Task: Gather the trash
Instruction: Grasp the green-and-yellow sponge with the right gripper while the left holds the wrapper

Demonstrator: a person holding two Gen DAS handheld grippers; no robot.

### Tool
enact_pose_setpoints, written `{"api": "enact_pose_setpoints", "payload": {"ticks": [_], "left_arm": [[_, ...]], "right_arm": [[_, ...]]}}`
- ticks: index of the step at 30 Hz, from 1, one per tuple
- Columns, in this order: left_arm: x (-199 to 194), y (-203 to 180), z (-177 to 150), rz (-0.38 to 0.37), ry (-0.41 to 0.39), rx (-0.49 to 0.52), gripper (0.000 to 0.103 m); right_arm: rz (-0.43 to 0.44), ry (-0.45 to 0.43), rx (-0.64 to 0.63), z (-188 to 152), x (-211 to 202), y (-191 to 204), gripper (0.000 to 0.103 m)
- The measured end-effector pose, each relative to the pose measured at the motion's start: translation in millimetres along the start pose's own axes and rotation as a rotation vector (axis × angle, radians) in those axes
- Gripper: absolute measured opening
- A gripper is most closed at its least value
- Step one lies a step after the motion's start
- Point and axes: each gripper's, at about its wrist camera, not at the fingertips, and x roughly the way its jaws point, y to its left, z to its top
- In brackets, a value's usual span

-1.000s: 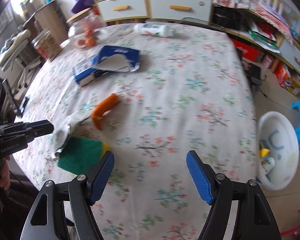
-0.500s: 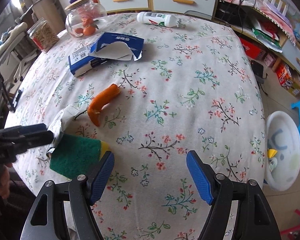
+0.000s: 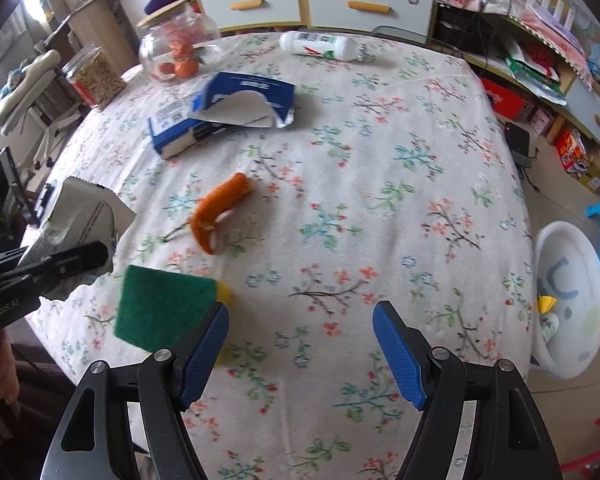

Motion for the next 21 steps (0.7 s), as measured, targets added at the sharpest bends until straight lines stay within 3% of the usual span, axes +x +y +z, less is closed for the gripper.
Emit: {"api": "enact_pose_setpoints", "payload": {"ticks": [3, 12, 15, 21], "left_arm": [[0.0, 10.1, -4.5, 0.064, 0.006, -0.014, 0.017], [-9.4, 25.5, -14.6, 0.098, 0.002, -0.046, 0.017], [-11.0, 28.6, -16.8, 0.115, 0.001, -0.042, 0.017], [-13.4, 42.3, -22.0, 0.133, 0.008, -0.062, 0.017]], "right_arm": [[0.024, 0.006, -0.022, 1.0, 3.3, 14.7, 0.076], [0.154, 0.072, -0.037, 3.6, 25.9, 60.7, 0.076], [0.192, 0.100, -0.013, 6.1, 34.7, 69.4, 0.091], [0.148, 0.098, -0.014, 10.3, 46.7, 81.8, 0.095]]}}
